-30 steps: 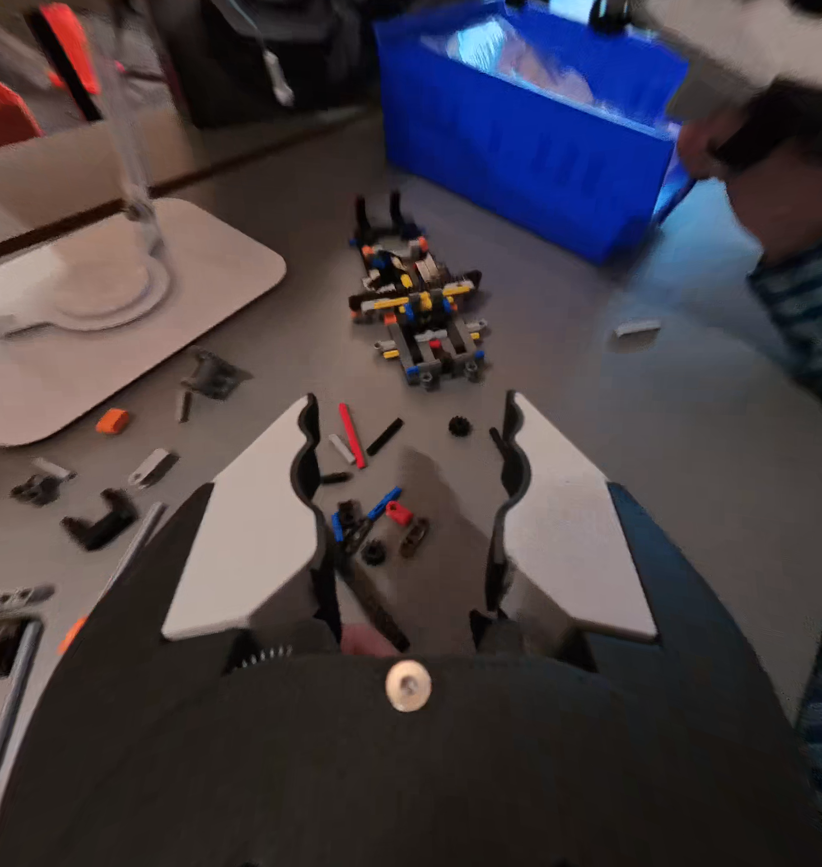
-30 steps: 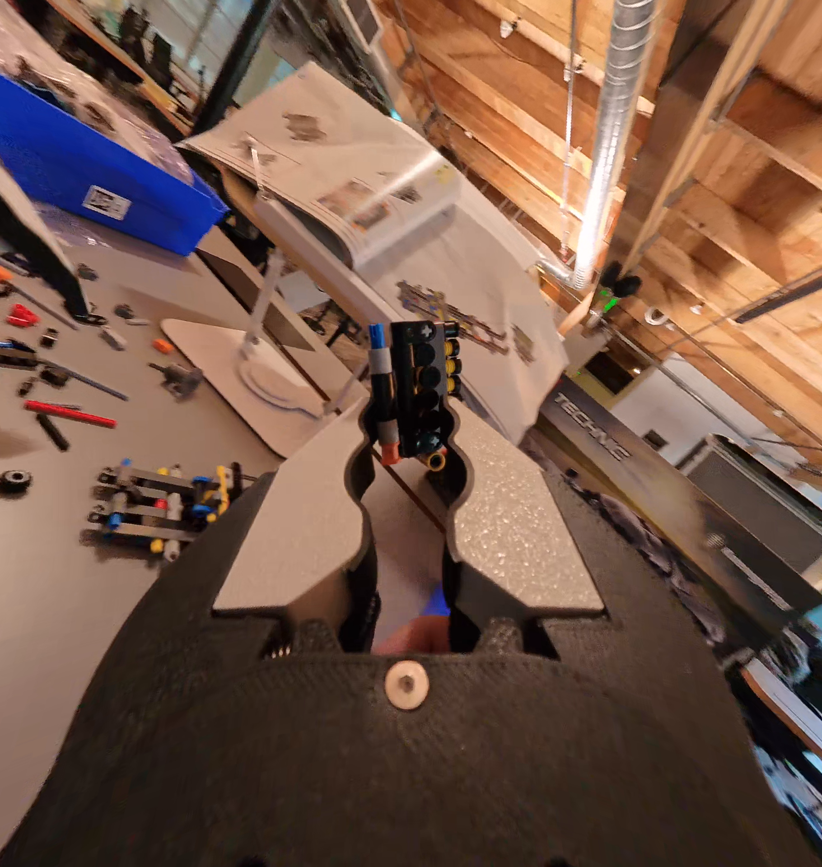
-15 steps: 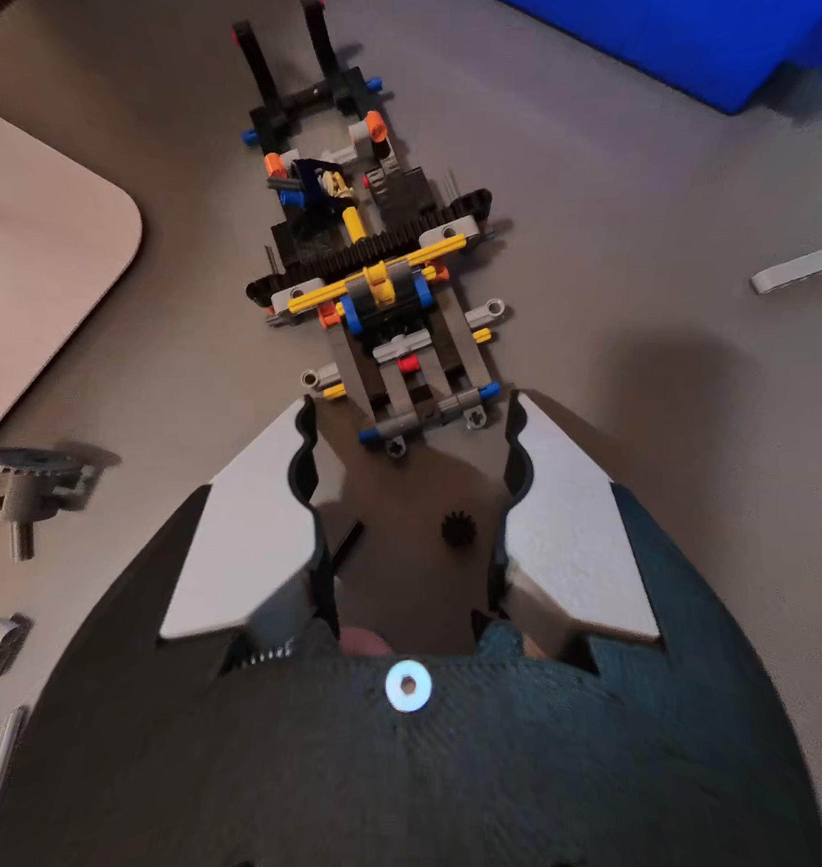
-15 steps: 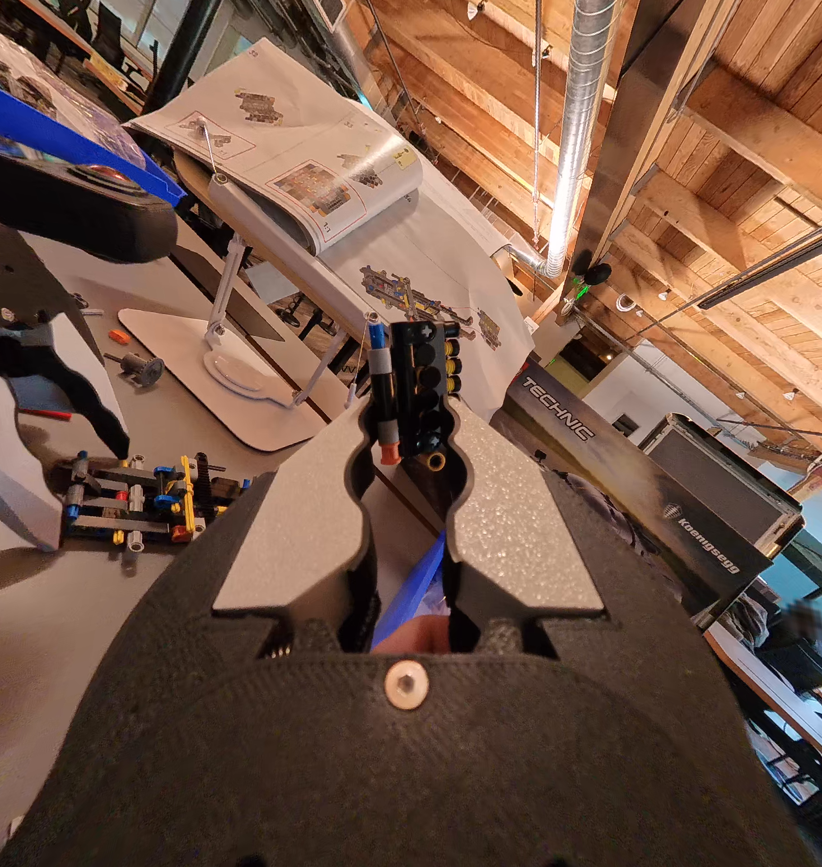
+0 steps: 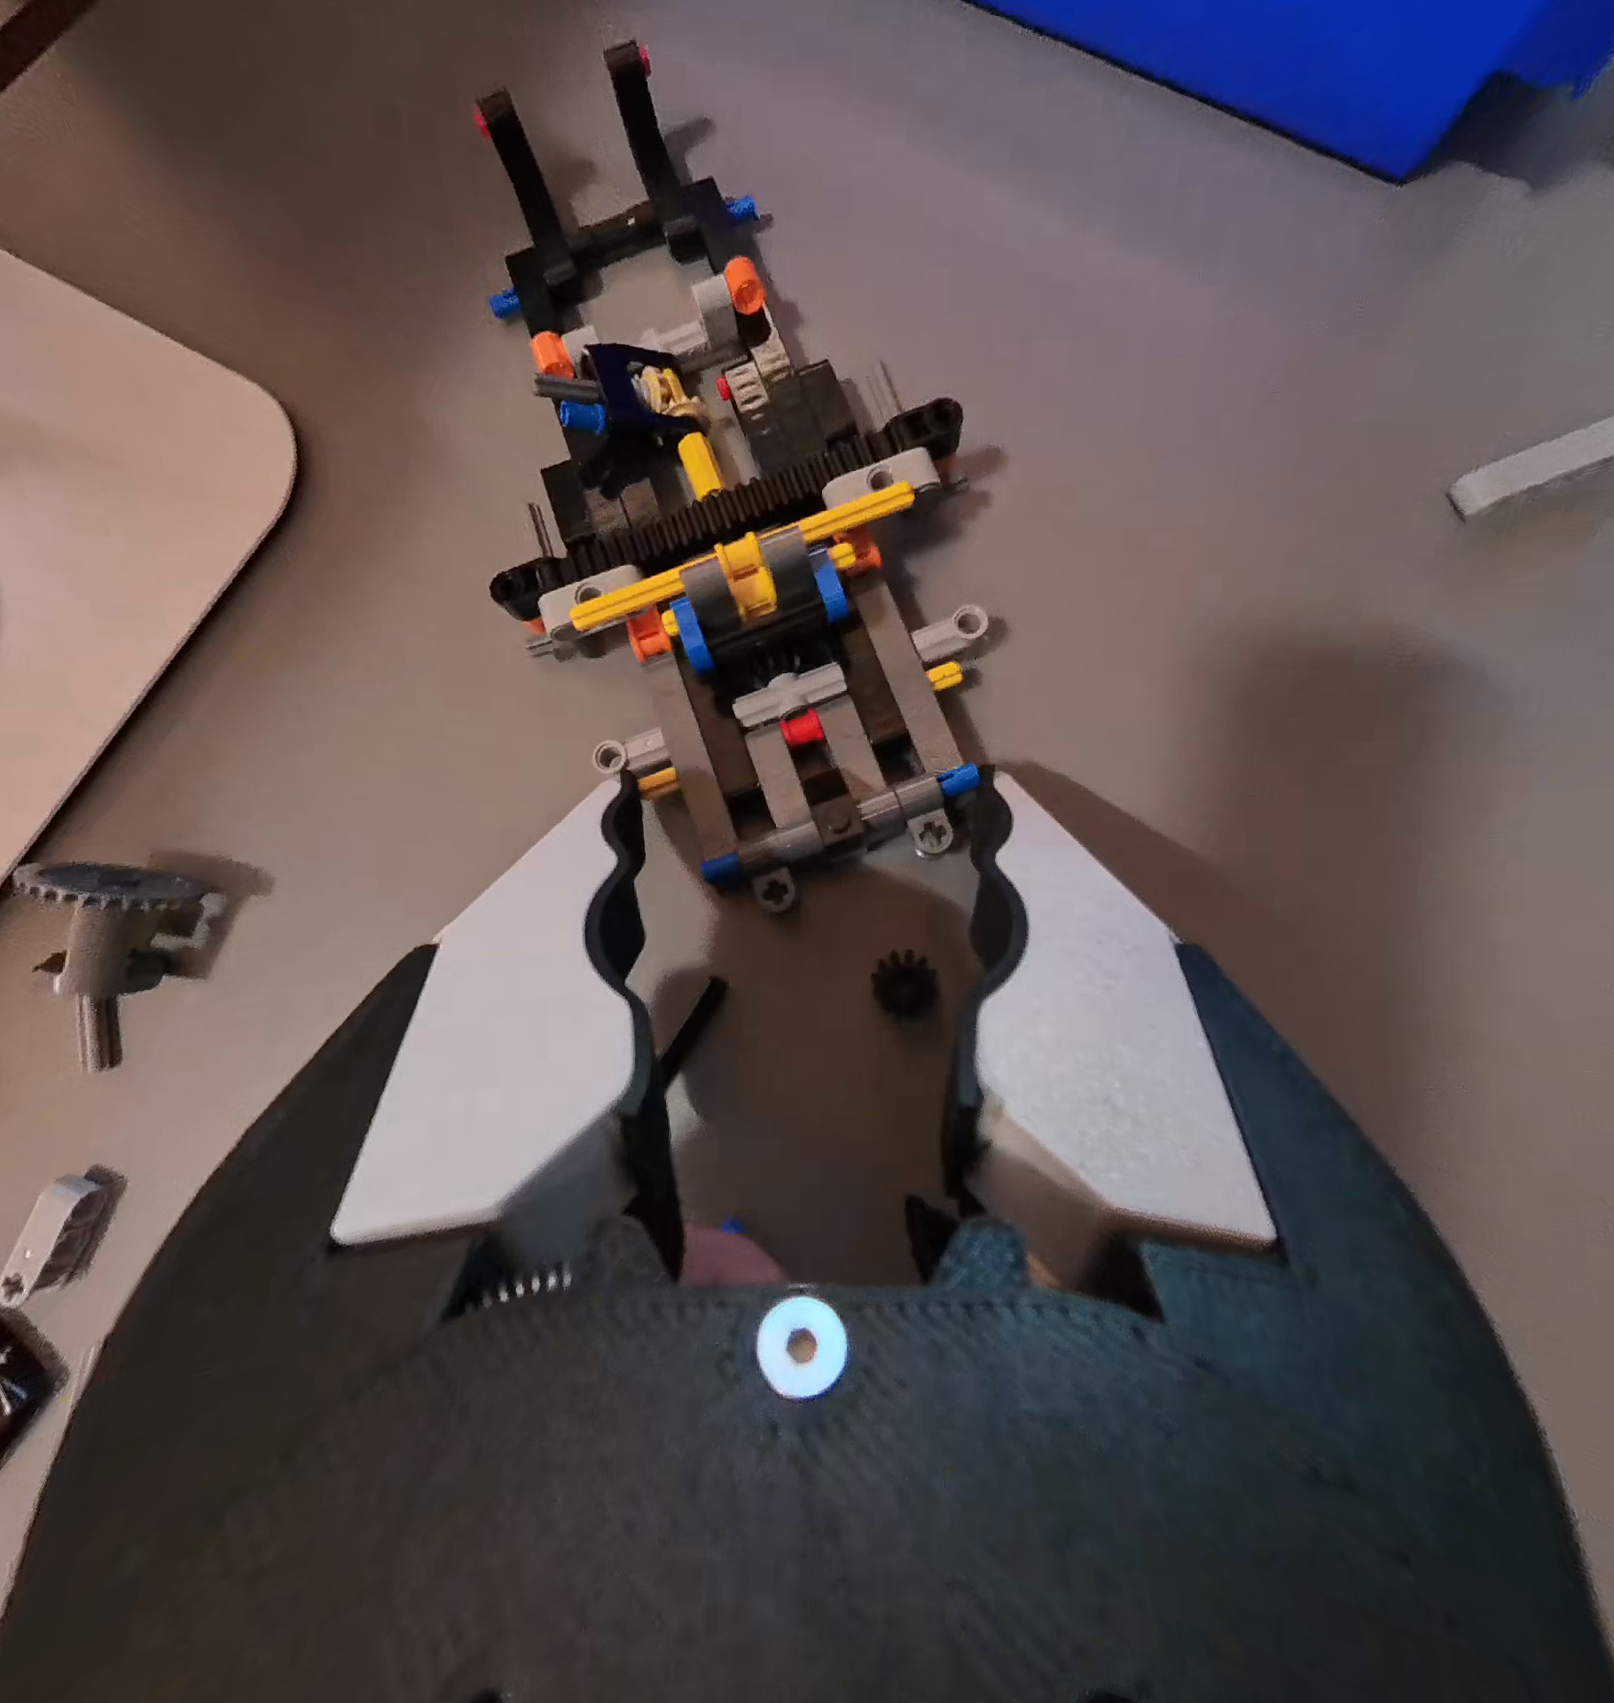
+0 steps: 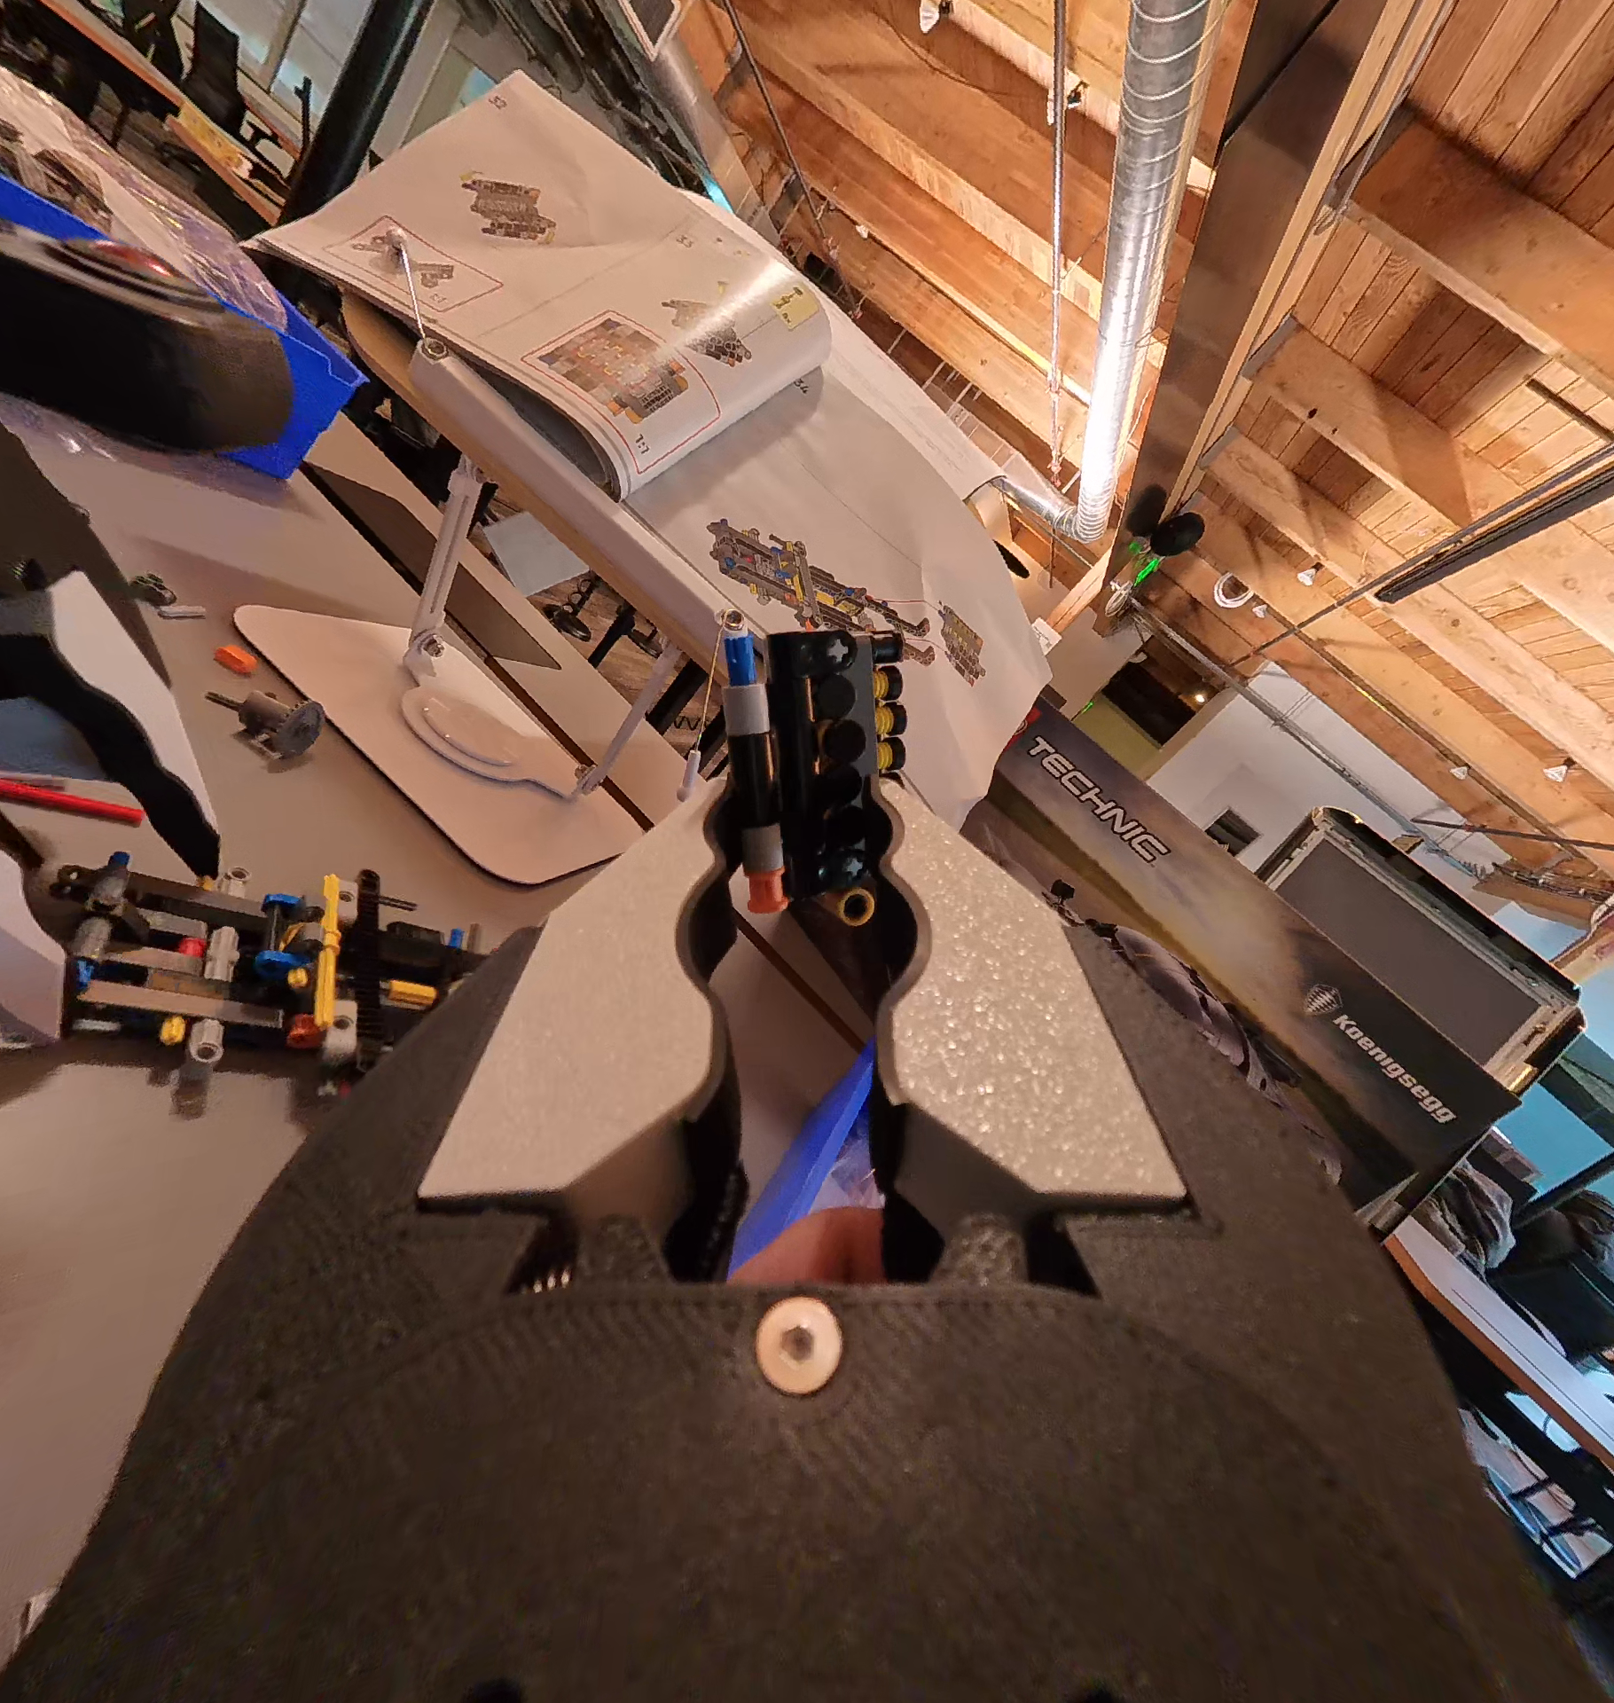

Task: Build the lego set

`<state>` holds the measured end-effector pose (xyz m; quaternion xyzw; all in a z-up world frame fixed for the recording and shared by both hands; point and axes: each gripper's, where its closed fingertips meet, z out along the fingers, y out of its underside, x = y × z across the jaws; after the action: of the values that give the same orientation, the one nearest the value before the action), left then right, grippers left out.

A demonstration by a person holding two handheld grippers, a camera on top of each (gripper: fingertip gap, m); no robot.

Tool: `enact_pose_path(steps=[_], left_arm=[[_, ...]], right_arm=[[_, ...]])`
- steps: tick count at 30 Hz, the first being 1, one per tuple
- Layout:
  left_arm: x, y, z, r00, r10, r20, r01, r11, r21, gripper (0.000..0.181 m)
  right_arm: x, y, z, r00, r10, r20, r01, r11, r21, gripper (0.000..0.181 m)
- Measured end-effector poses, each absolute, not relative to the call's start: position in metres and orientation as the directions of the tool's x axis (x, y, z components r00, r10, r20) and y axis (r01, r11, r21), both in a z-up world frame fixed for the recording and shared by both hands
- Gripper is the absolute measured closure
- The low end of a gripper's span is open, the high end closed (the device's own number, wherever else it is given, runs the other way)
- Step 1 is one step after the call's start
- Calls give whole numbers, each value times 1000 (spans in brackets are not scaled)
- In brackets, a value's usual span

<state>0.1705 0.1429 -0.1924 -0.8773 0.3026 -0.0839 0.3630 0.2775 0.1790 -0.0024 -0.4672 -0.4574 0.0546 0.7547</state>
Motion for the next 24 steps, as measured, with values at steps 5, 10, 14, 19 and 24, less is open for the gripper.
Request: enact_pose_path(steps=[5, 10, 14, 19, 24], left_arm=[[163, 127, -191, 790, -610, -64, -482, -552, -680, 111], [159, 109, -190, 761, -646, -52, -500, -535, -681, 112], [156, 96, -192, 730, -680, -68, -534, -505, -678, 111], [153, 82, -191, 685, -725, -78, -567, -463, -681, 111], [146, 74, -191, 635, -767, -91, -606, -422, -675, 111]], right_arm=[[276, 179, -4, 571, 512, 642, 350, 556, -754, 157], [275, 180, -7, 564, 514, 646, 357, 554, -752, 158], [274, 180, -8, 559, 517, 648, 360, 553, -752, 158], [272, 180, -10, 550, 520, 653, 366, 552, -749, 158], [272, 181, -11, 549, 520, 654, 370, 551, -748, 158]])
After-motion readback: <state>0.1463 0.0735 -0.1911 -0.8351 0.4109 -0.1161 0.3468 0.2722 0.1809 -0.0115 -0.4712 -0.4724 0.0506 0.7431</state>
